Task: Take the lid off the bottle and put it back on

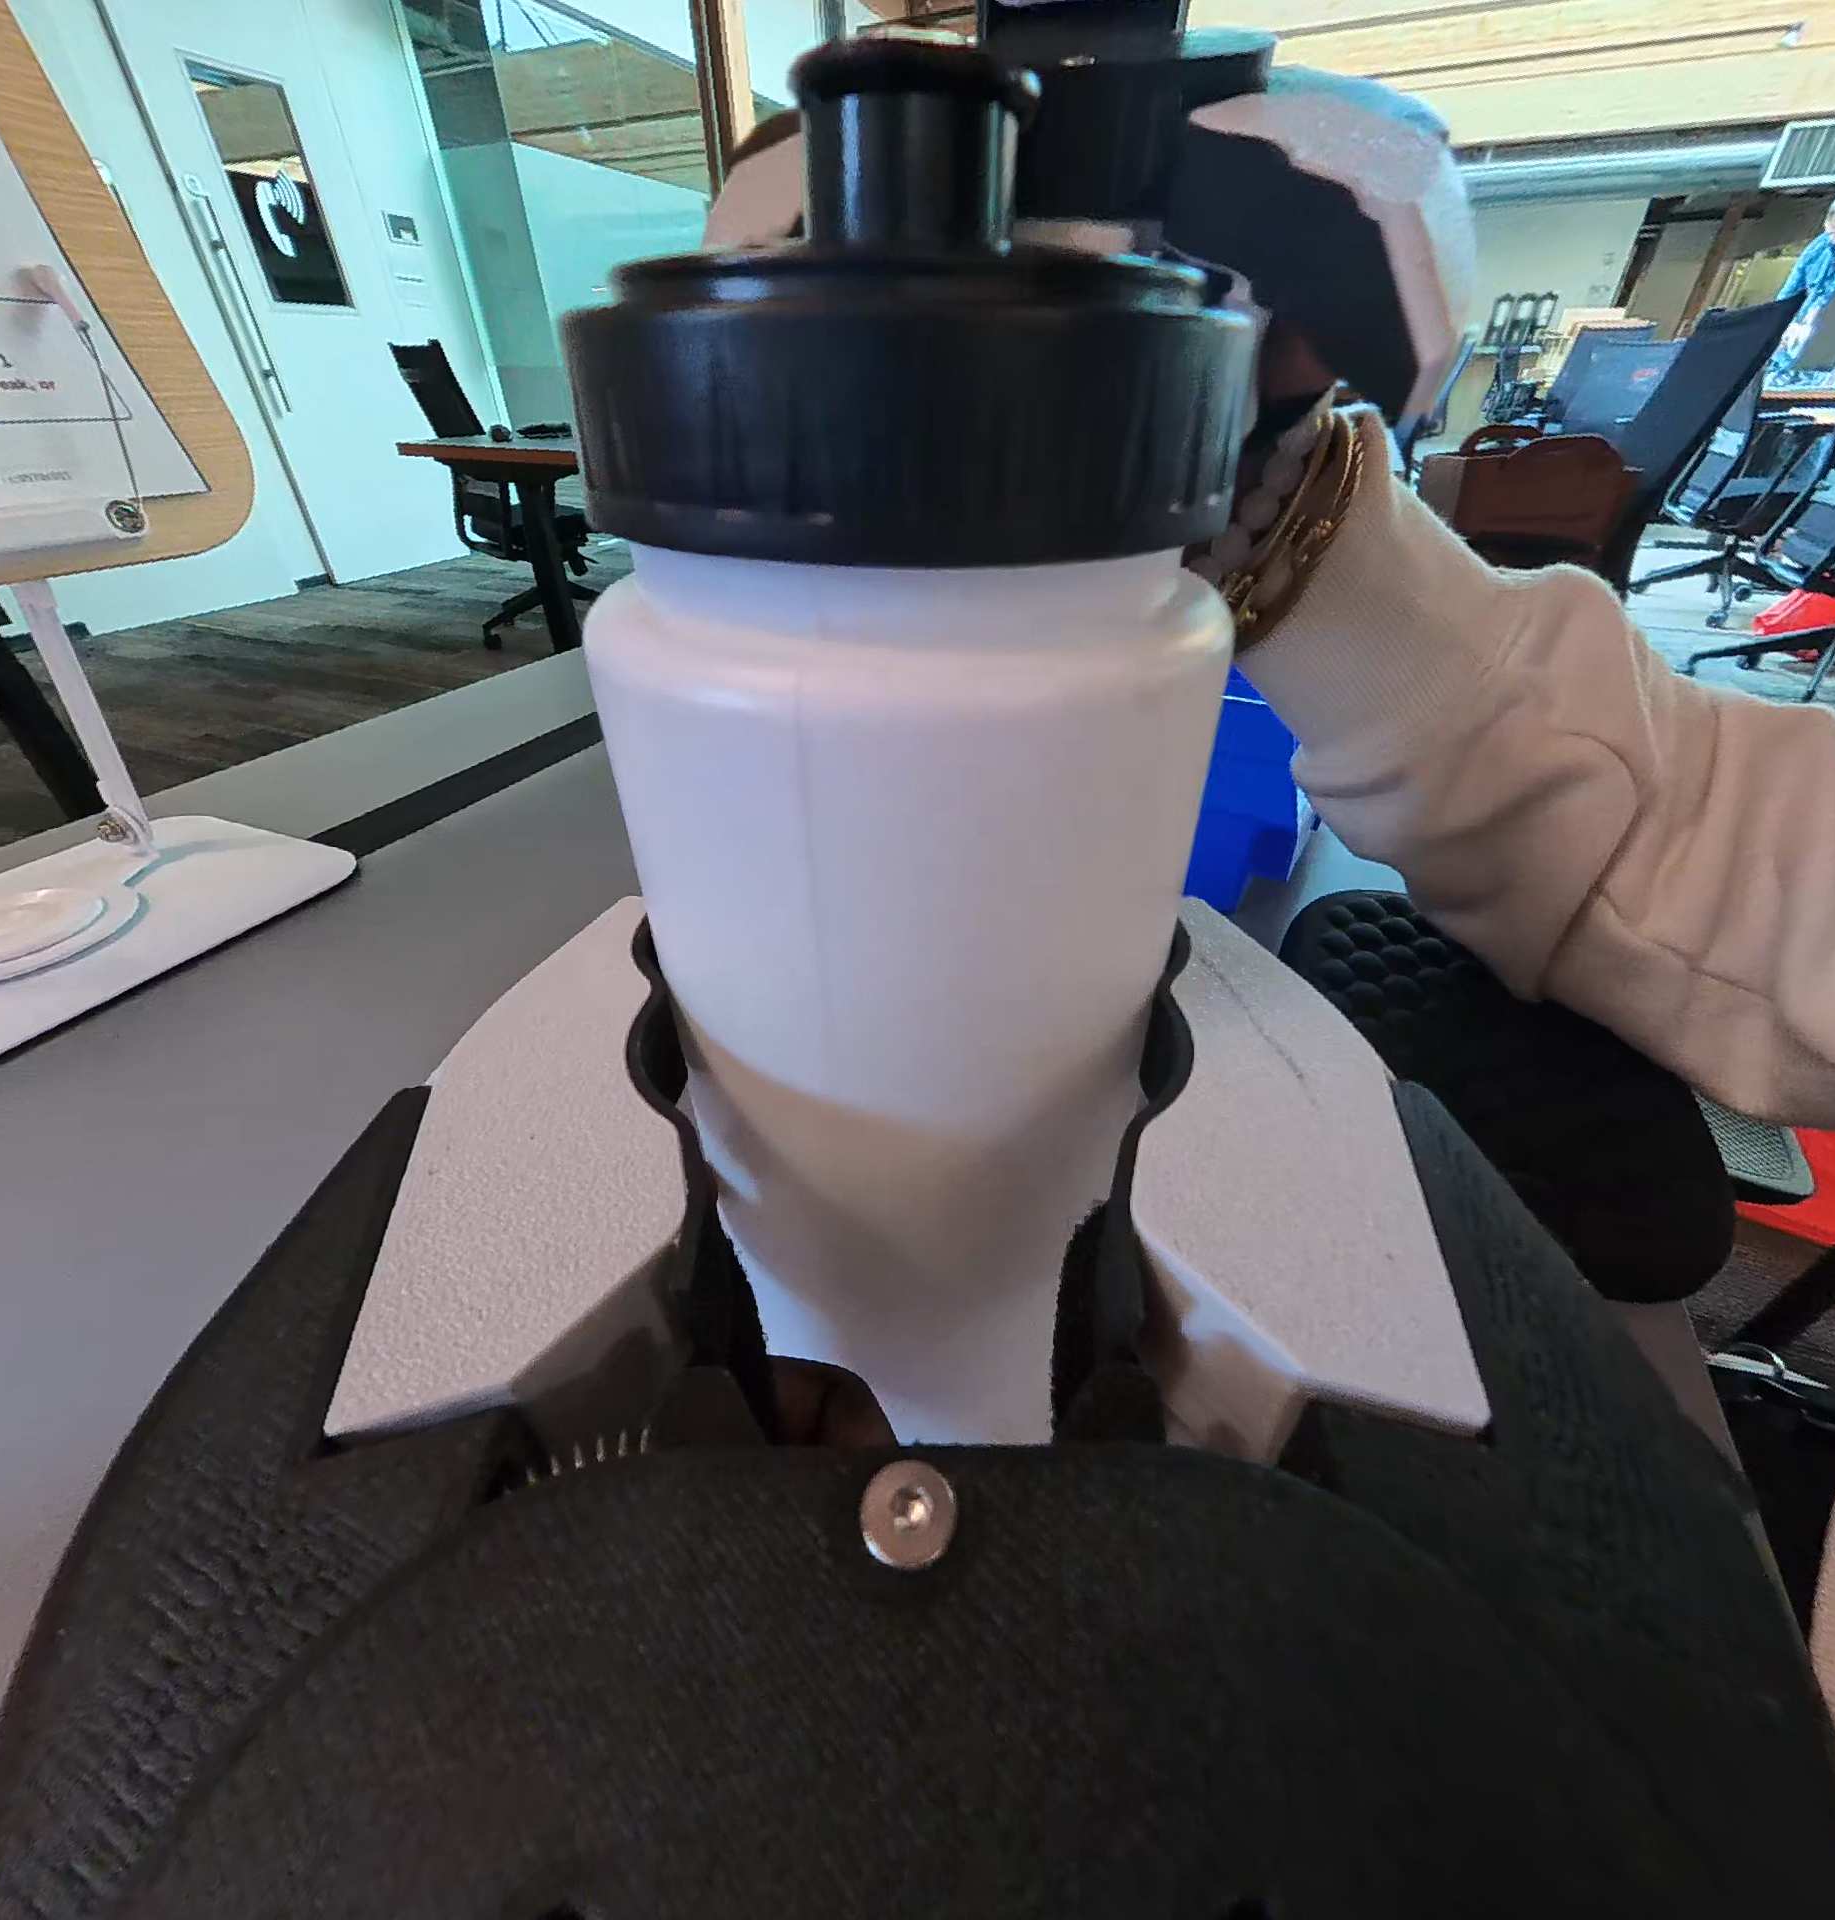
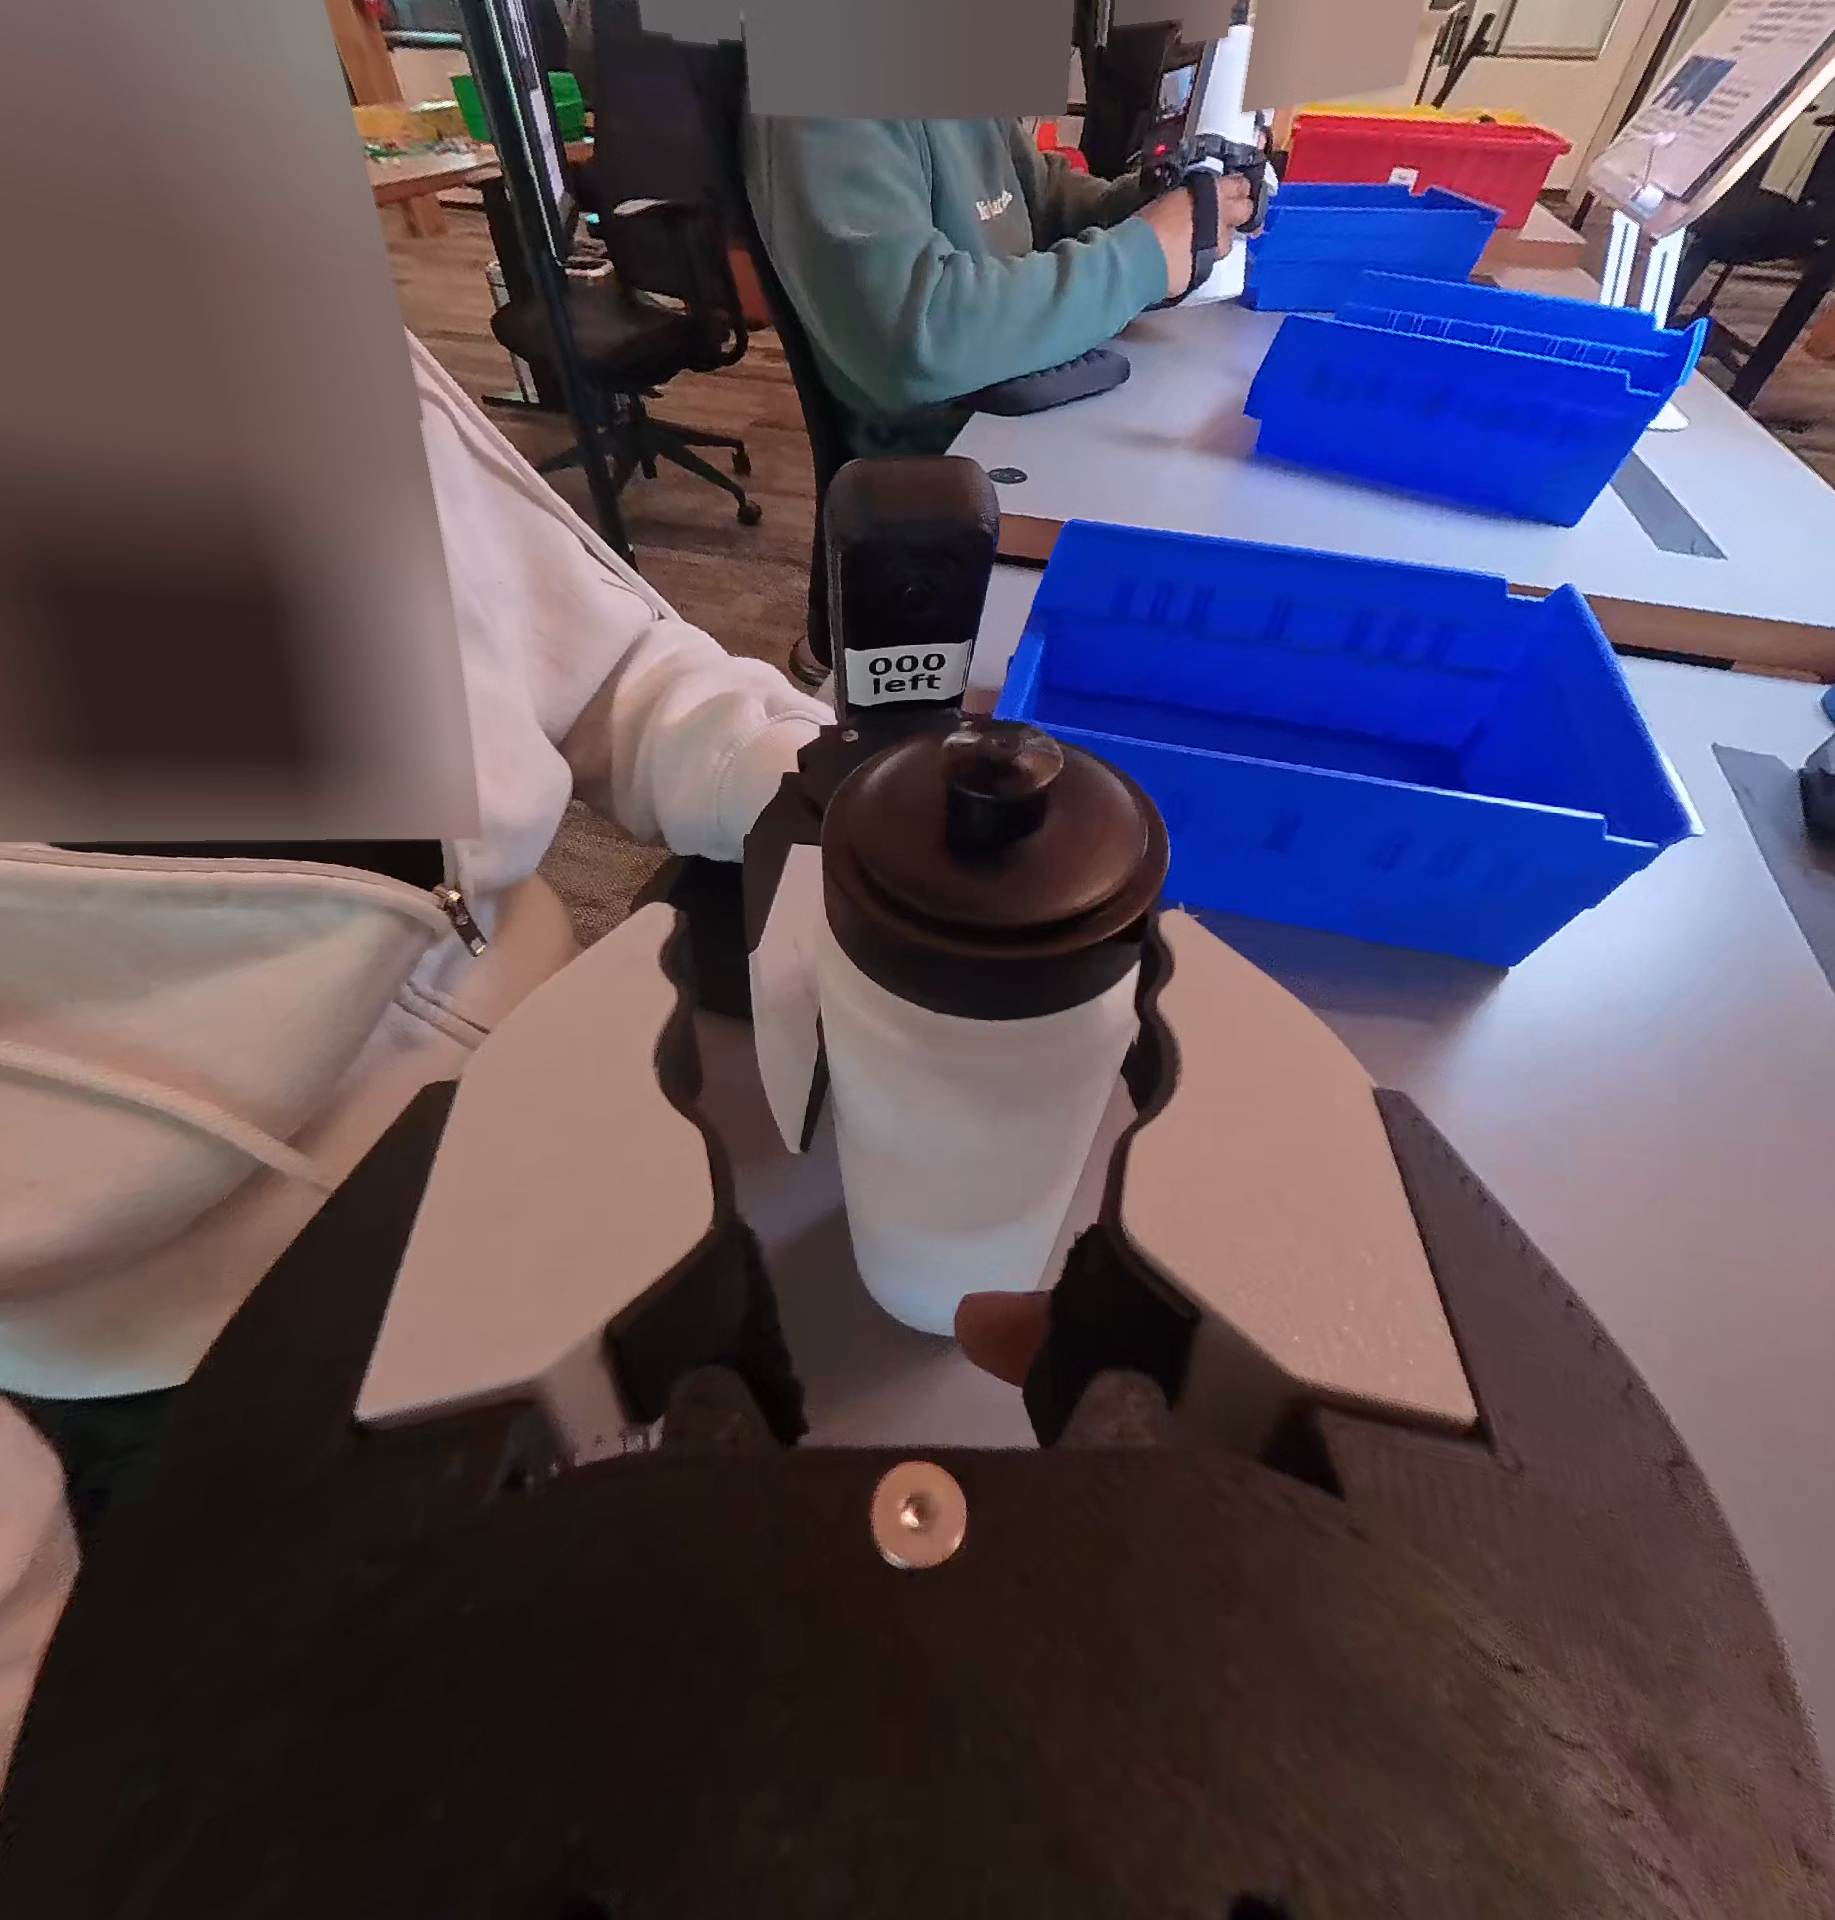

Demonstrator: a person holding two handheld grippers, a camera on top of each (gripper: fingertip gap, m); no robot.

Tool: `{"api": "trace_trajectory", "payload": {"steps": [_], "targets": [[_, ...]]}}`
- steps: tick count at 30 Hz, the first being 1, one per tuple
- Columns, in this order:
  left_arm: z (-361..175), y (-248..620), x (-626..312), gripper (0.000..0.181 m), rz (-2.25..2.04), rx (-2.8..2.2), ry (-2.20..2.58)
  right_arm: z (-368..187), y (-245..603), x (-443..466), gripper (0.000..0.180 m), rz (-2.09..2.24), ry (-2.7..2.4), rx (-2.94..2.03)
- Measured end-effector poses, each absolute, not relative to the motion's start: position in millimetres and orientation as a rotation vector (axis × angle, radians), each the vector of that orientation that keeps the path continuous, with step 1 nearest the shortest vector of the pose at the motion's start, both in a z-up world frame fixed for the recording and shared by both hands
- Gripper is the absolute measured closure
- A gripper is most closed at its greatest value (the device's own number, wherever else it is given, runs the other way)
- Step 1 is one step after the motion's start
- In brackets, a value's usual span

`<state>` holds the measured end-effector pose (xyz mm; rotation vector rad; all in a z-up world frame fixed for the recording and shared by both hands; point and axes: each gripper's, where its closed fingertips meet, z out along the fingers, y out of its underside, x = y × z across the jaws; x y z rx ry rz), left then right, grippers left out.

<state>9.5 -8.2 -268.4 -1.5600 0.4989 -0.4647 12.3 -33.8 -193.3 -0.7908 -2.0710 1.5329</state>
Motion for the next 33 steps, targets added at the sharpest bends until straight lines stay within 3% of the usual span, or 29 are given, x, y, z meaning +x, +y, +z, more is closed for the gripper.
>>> {"api": "trace_trajectory", "payload": {"steps": [5,8,9,11,13,17,24,28,33], "targets": [[-268,-8,10,0.093,-0.469,-1.554,0.504,-193,-23,13,0.124,1.515,-2.048,-0.788],[-268,-10,12,0.093,-0.495,-1.549,0.521,-186,-29,-2,0.085,1.578,-1.938,-0.716],[-268,-11,13,0.093,-0.508,-1.549,0.528,-183,-35,-6,0.079,1.615,-1.917,-0.67],[-268,-13,15,0.093,-0.523,-1.546,0.539,-181,-45,-12,0.087,1.658,-1.903,-0.596],[-268,-13,16,0.093,-0.52,-1.544,0.54,-185,-53,-12,0.111,1.664,-1.957,-0.566],[-268,-8,12,0.093,-0.471,-1.569,0.472,-188,-47,-17,0.111,1.541,-1.99,-0.7],[-268,-12,16,0.093,-0.443,-1.55,0.511,-194,-47,-18,0.112,0.936,-2.069,-1.034],[-267,-34,41,0.093,-0.7,-1.488,0.671,-191,-73,0,0.078,1.135,-2.178,-0.82],[-266,-49,48,0.093,-0.81,-1.415,0.788,-200,-78,17,0.085,1.385,-2.256,-0.56]]}}
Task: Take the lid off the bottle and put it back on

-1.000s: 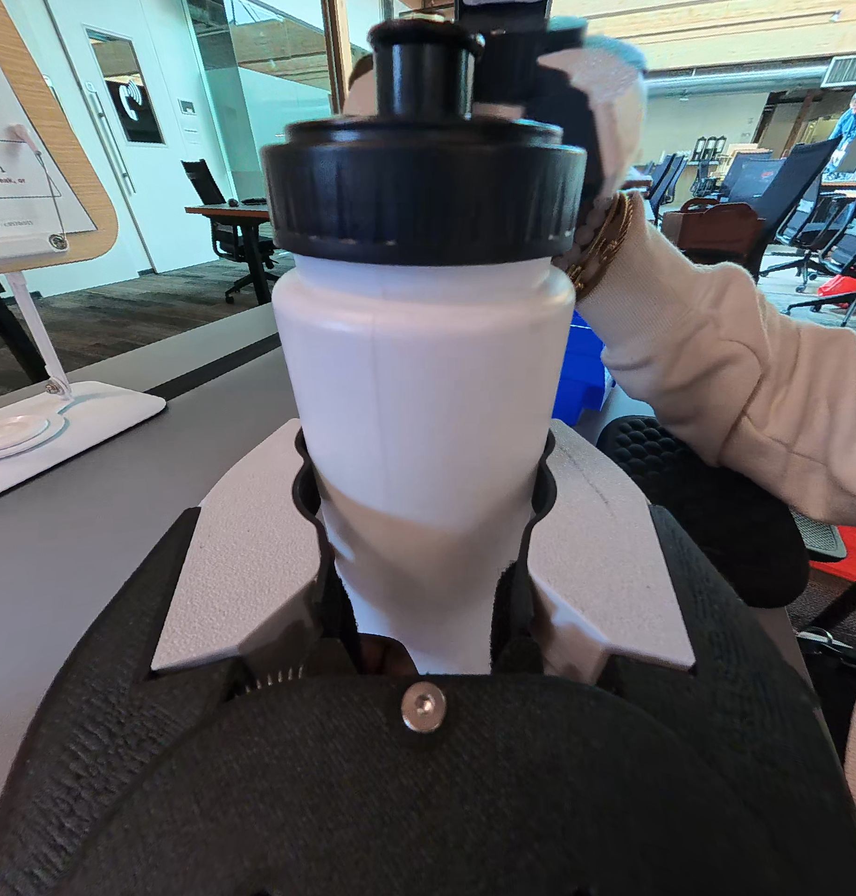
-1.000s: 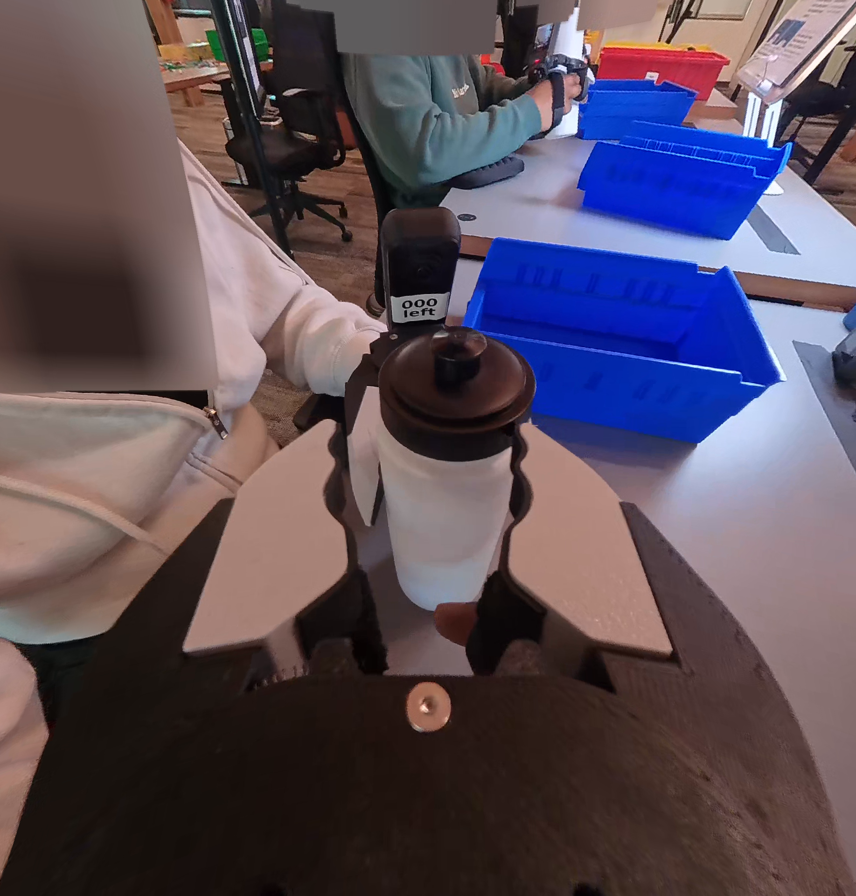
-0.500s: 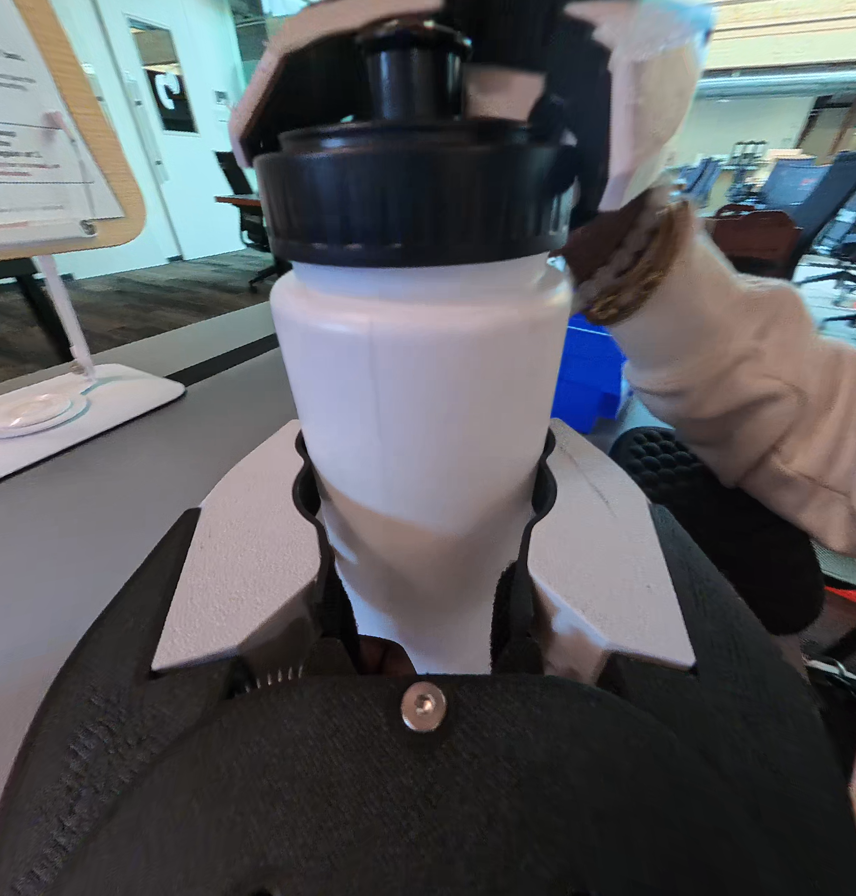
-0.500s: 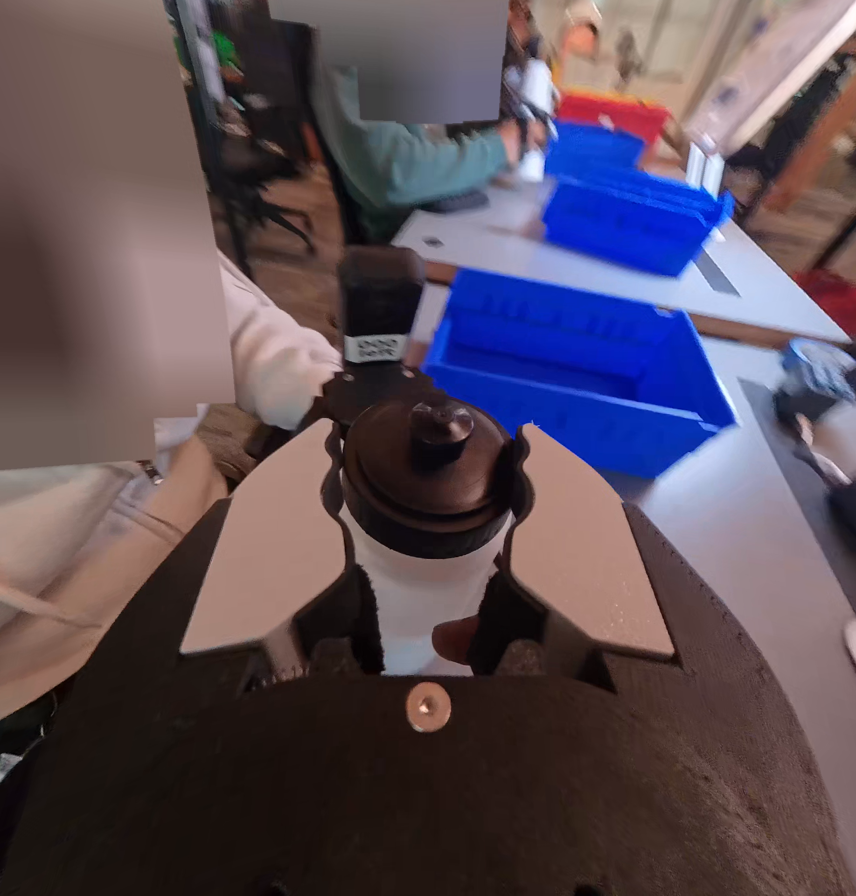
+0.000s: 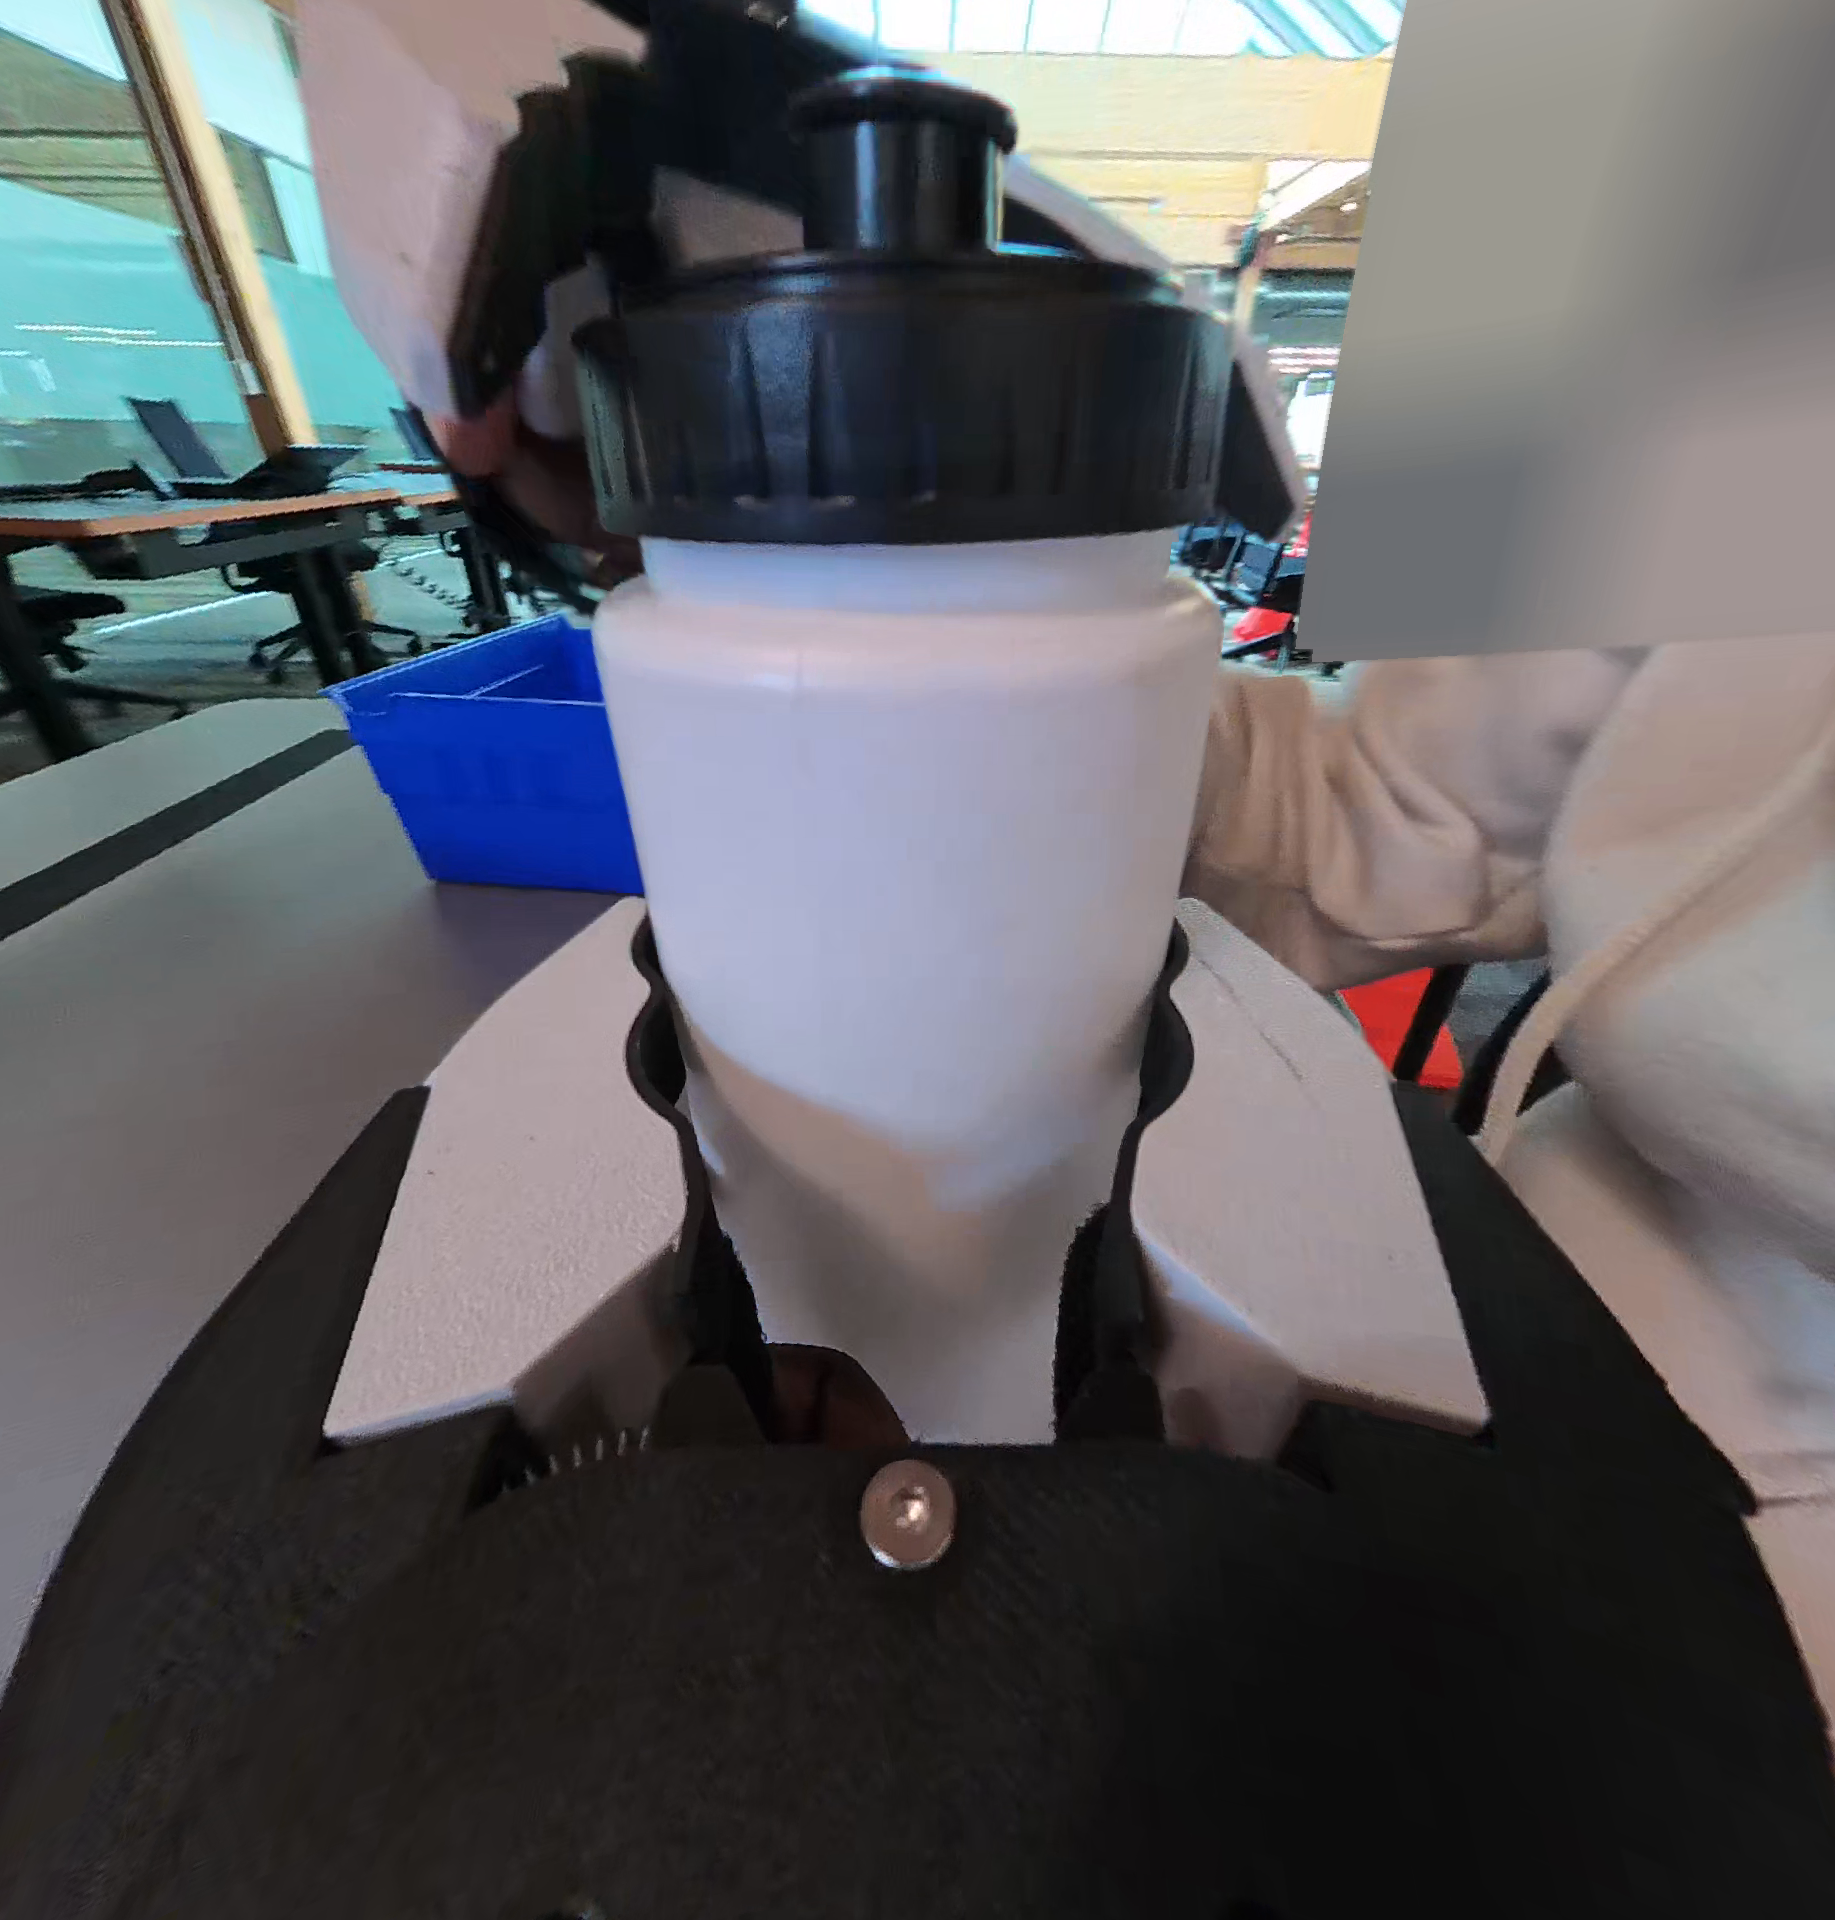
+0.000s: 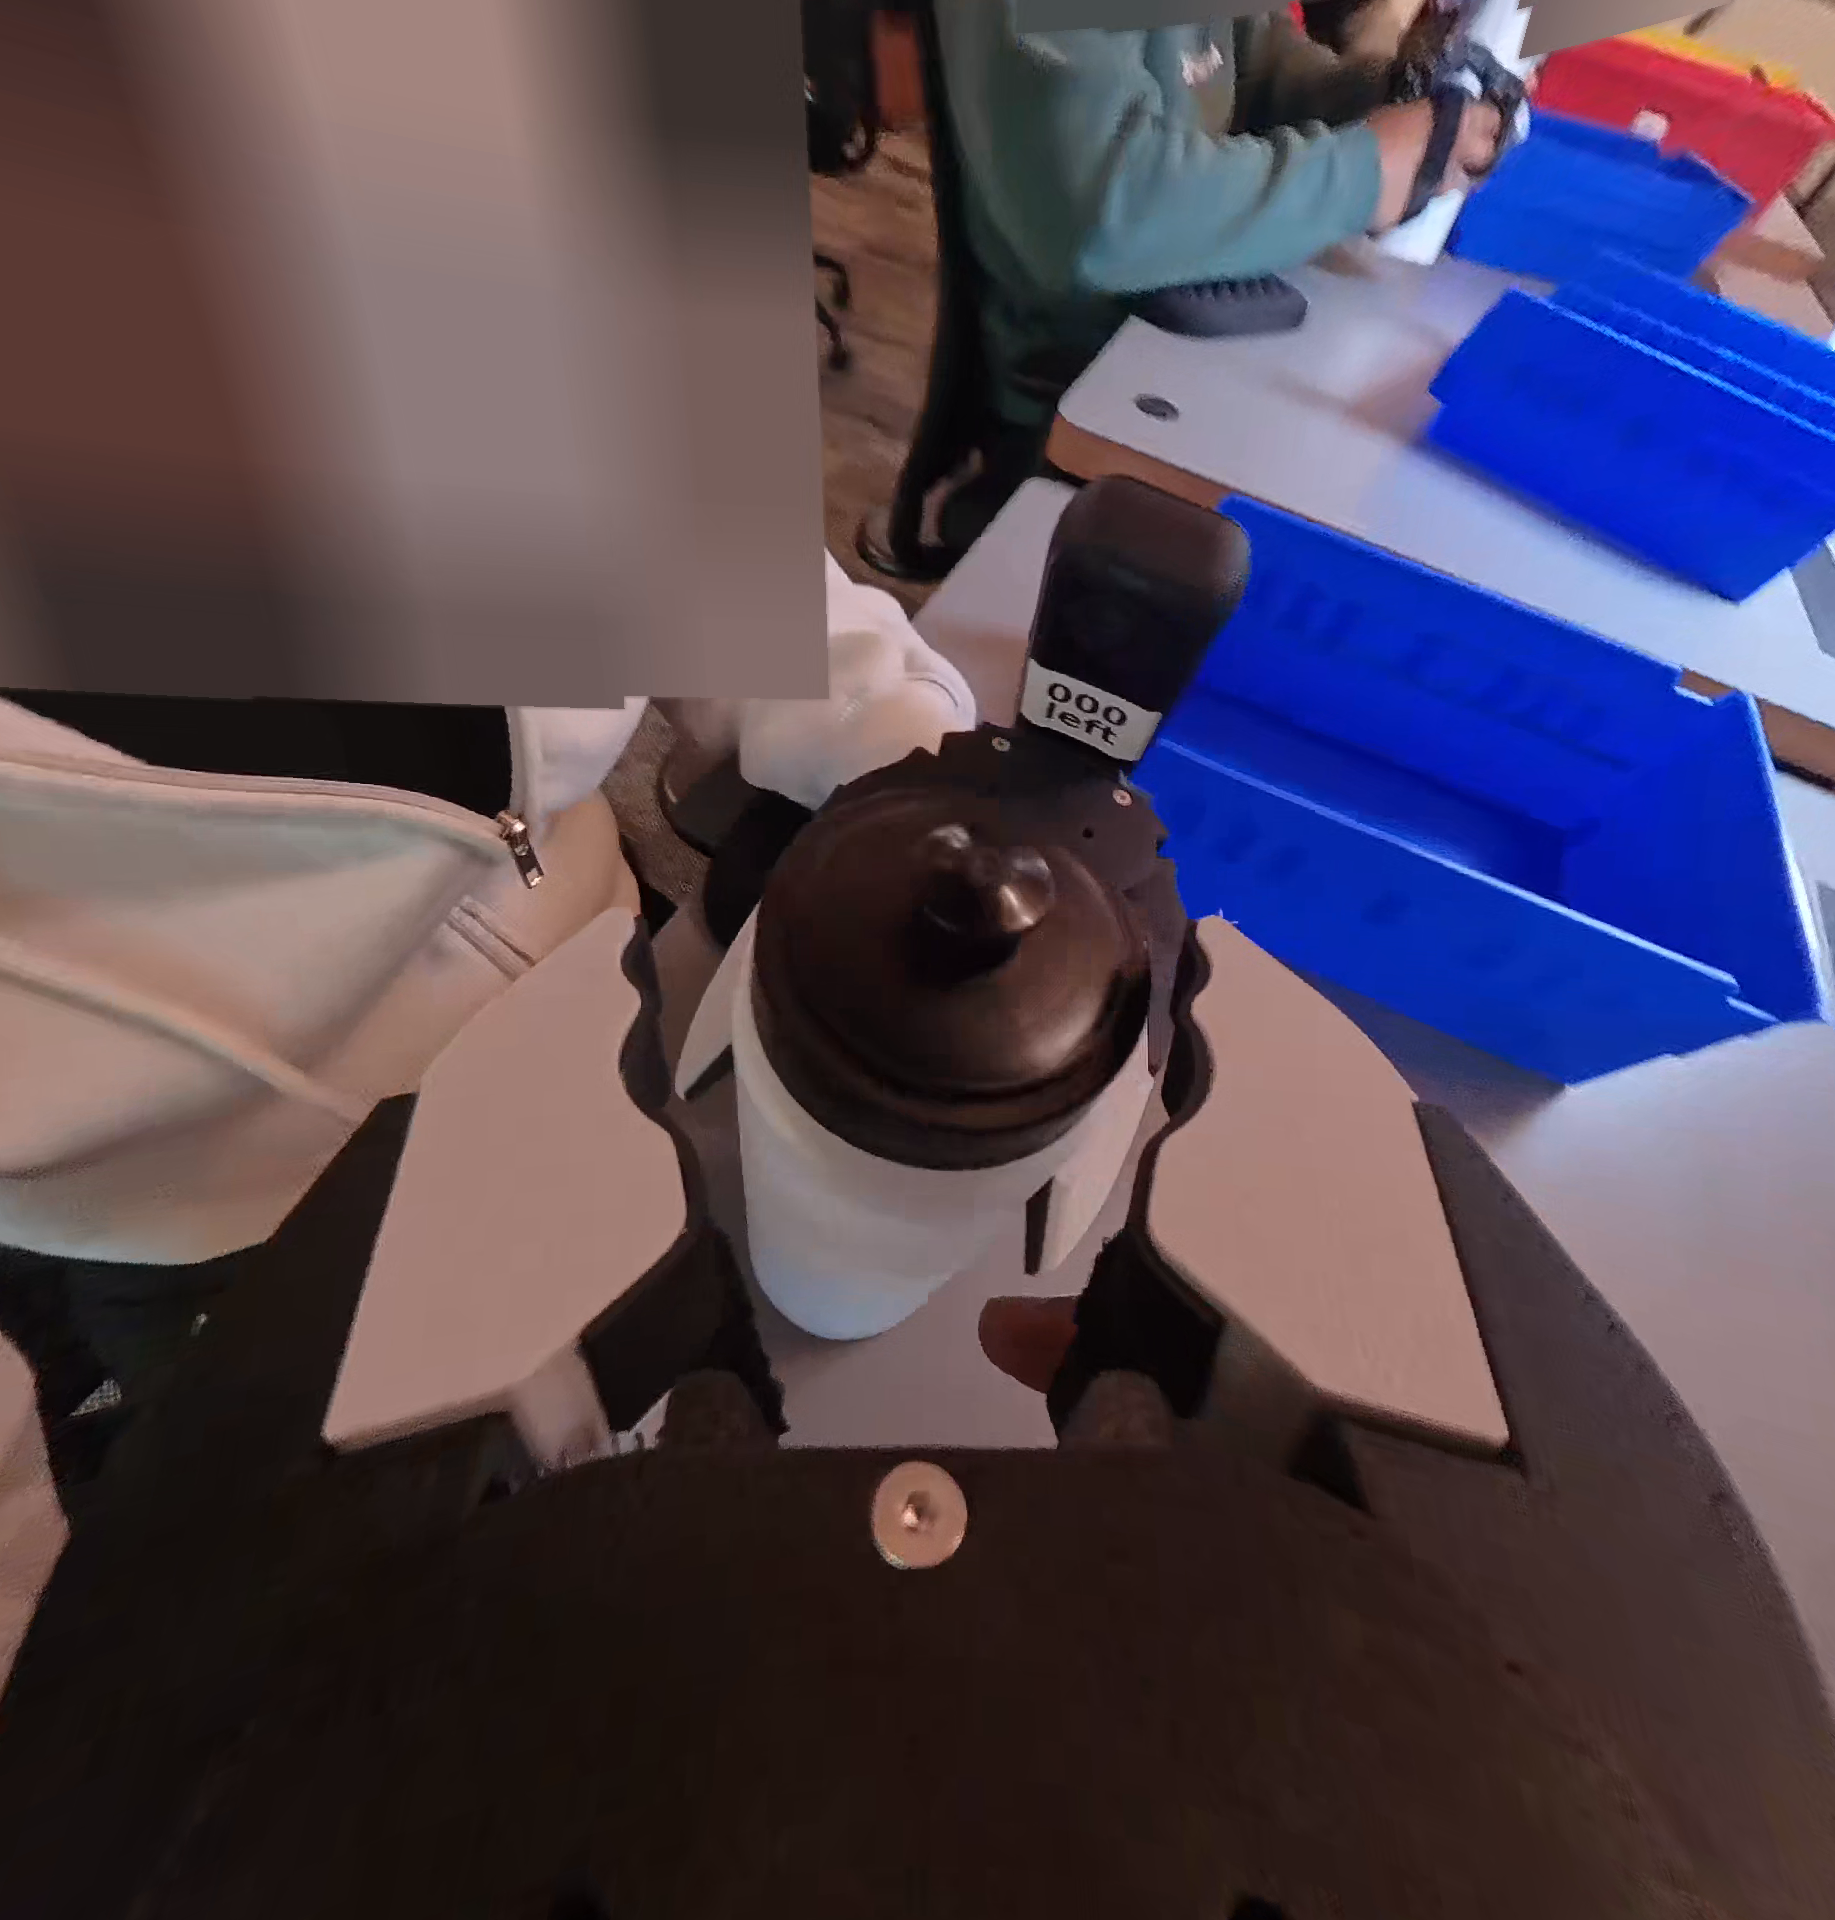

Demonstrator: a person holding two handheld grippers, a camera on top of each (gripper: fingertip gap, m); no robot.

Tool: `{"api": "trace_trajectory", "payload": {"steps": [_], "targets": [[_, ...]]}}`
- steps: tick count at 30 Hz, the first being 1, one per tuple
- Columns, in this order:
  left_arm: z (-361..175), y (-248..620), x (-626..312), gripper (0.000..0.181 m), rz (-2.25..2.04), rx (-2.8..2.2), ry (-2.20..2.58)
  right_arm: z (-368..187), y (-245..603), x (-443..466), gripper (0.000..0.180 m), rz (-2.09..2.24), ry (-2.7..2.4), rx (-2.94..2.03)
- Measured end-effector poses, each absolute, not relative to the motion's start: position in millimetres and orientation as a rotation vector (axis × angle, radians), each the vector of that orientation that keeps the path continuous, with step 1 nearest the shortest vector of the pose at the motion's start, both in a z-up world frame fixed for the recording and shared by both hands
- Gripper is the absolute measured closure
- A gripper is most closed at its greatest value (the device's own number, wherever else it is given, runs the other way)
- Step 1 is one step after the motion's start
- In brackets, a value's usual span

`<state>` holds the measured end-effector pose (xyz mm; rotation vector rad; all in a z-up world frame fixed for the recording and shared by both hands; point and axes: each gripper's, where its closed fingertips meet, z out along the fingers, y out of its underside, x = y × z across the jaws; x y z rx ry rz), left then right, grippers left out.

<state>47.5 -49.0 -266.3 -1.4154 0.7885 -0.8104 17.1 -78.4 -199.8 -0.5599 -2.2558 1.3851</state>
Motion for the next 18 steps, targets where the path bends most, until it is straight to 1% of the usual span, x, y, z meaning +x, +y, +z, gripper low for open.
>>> {"api": "trace_trajectory", "payload": {"steps": [2,3,4,6,9,12,15,17,18], "targets": [[-266,-53,49,0.093,-0.836,-1.397,0.816,-199,-82,17,0.095,1.484,-2.237,-0.488],[-266,-54,49,0.093,-0.83,-1.392,0.822,-196,-83,15,0.103,1.521,-2.206,-0.458],[-266,-52,47,0.093,-0.807,-1.397,0.812,-196,-83,14,0.105,1.545,-2.189,-0.438],[-266,-36,35,0.093,-0.685,-1.446,0.713,-196,-73,5,0.105,1.525,-2.143,-0.505],[-266,-4,2,0.093,-0.45,-1.53,0.472,-197,-39,-26,0.105,1.358,-1.991,-0.787],[-267,6,-19,0.093,-0.316,-1.556,0.322,-198,-26,-47,0.105,1.264,-1.883,-0.978],[-266,5,-21,0.093,-0.301,-1.546,0.341,-200,-27,-49,0.105,1.125,-1.898,-1.05],[-266,-1,-13,0.093,-0.361,-1.532,0.414,-200,-32,-44,0.104,1.126,-1.938,-1.006],[-266,-6,-4,0.093,-0.432,-1.518,0.475,-200,-38,-38,0.098,1.183,-1.969,-0.941]]}}
